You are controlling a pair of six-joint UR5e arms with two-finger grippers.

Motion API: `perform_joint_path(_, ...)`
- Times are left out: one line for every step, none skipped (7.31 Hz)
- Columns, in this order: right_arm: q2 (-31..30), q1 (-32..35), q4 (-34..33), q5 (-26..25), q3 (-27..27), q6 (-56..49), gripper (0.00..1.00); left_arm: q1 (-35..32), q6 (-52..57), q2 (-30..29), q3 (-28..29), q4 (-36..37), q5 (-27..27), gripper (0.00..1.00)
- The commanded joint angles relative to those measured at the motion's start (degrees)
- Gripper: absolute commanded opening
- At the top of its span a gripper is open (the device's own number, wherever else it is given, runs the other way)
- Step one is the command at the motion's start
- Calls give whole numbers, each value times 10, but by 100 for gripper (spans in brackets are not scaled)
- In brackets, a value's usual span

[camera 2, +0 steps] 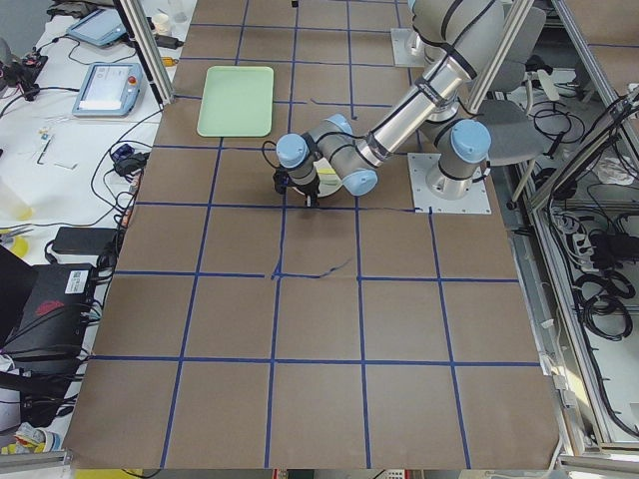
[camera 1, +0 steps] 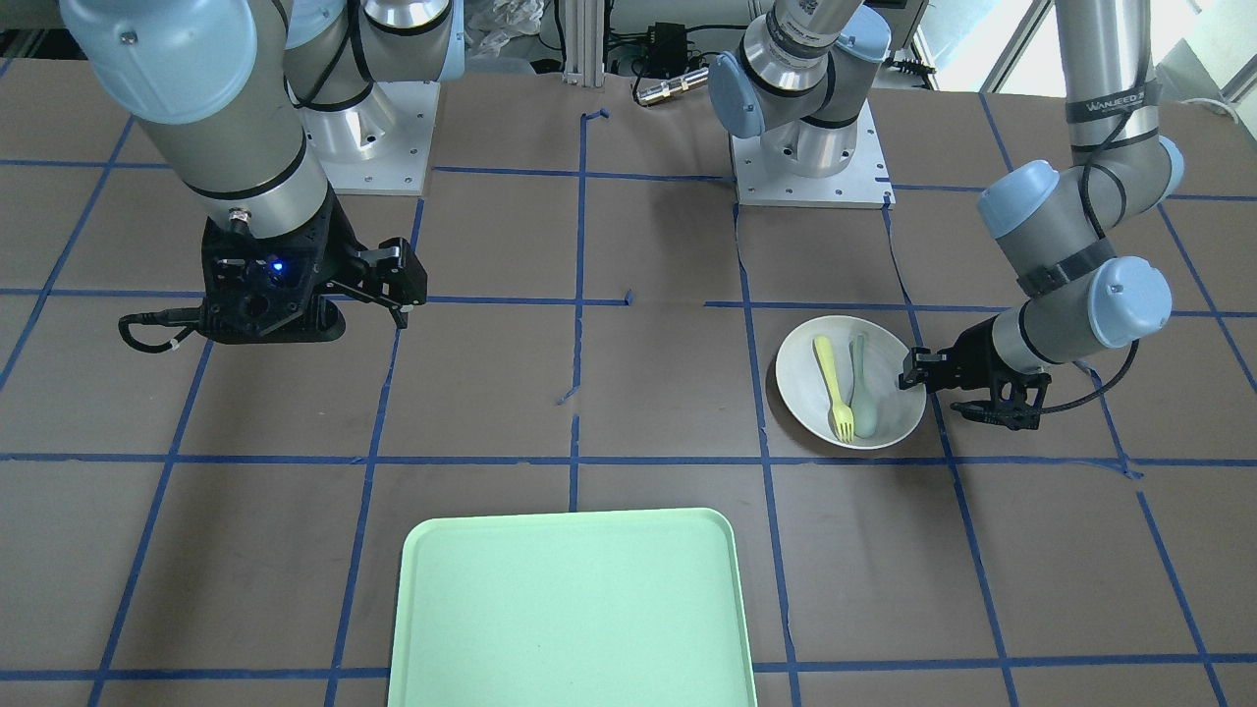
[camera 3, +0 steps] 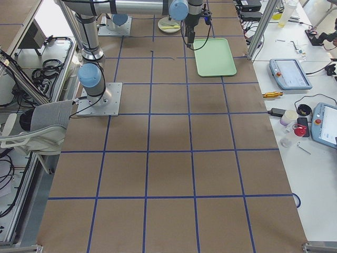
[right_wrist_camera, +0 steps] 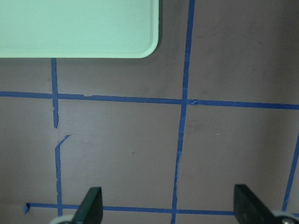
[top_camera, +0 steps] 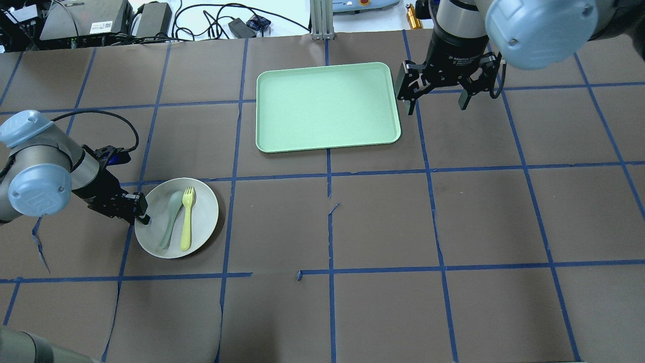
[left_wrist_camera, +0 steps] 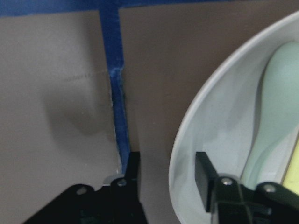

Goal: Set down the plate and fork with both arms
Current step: 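Move the left gripper down to the rim of the white plate, then grip the white plate rim with the left gripper and lift it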

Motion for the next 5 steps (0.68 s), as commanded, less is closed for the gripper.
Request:
perform_joint_path(0, -1, 0, 0, -1, -1, 100, -3, 5, -1, 4, -5, 0, 0)
perform_joint_path(0, -1, 0, 0, -1, -1, 100, -4, 4, 3, 18, -10, -12, 0)
perform_joint_path(0, -2, 0, 0, -2, -2, 100, -4, 3, 9, 60, -68, -59, 0)
perform_joint_path(0, -2, 0, 0, -2, -2, 100, -13, -5, 9, 126, -145, -85, 0)
perform_joint_path(0, -2, -5, 0, -2, -2, 100, -31, -37, 3, 189, -209, -104, 0)
